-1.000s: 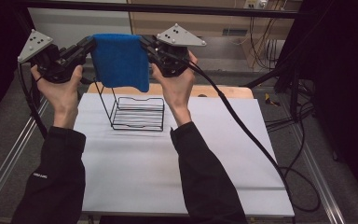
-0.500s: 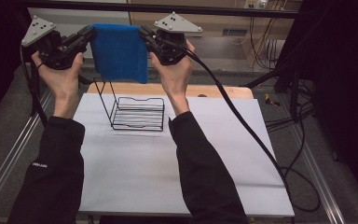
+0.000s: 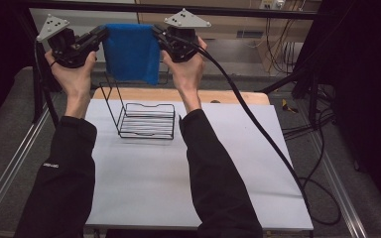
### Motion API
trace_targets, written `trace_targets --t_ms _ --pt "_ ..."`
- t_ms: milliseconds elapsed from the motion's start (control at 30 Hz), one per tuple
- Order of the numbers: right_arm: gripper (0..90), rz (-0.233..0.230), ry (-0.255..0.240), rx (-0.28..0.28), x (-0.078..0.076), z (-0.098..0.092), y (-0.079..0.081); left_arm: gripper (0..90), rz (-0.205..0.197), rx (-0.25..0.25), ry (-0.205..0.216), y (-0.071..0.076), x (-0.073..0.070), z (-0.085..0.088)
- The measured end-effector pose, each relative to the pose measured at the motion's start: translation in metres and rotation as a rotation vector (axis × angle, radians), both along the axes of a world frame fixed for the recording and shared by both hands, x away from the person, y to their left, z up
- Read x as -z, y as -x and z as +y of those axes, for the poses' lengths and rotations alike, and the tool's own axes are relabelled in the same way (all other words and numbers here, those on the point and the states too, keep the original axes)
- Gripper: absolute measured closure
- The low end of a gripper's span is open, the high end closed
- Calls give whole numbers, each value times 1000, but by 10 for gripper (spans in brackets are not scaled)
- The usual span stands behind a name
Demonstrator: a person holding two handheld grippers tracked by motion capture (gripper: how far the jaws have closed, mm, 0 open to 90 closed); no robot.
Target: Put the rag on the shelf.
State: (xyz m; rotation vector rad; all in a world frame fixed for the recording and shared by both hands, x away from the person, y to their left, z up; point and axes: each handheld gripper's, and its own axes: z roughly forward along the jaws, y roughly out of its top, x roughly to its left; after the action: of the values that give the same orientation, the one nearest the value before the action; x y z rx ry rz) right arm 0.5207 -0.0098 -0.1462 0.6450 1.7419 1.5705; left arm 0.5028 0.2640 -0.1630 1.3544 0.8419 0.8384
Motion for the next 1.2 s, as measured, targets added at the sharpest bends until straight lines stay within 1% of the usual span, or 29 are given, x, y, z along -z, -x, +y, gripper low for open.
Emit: trace_targets --t_ms 33,133,167,233,300,367,433,467,567,633,700,767,800,833,900,967,1033,1133,1200 --pt "856 -2 5 -1 1 0 -2 847 0 -1 -1 -1 2 0" --pt "856 -6 42 -3 7 2 -5 847 10 1 -8 -2 7 2" --pt "856 0 49 -2 9 3 -6 847 11 4 -4 -1 10 3" --pt "856 14 53 -5 14 4 -6 847 17 8 -8 0 16 5" --pt "855 24 55 -14 19 4 -5 847 23 15 -13 1 21 7" --pt "855 27 85 -16 22 6 -2 847 26 17 -12 3 27 10" --pt "855 33 100 -20 23 8 0 847 36 22 -13 5 31 12" --pt "854 41 99 -21 23 9 2 847 32 27 -13 6 33 13" --pt "853 62 112 -17 24 10 5 846 39 39 -14 10 39 14" --pt "853 79 123 -16 25 11 7 847 54 42 -37 12 42 15" --pt "852 89 136 -18 27 12 10 847 53 50 -30 15 45 17" --pt "852 120 110 -26 29 10 12 847 56 61 -29 17 48 18" --pt "852 136 98 -31 31 9 13 846 58 68 -36 18 49 18" --pt "852 145 98 -33 32 8 14 846 62 71 -43 19 51 18" --pt "852 142 101 -40 34 7 16 846 62 68 -60 22 52 17" --pt "852 139 109 -46 35 6 18 846 69 78 -57 22 53 17" --pt "852 154 102 -52 37 5 19 846 75 82 -59 22 54 17" --pt "852 160 100 -49 40 4 19 846 72 76 -77 23 54 15" --pt "852 162 108 -50 42 4 19 846 73 79 -78 23 54 16"
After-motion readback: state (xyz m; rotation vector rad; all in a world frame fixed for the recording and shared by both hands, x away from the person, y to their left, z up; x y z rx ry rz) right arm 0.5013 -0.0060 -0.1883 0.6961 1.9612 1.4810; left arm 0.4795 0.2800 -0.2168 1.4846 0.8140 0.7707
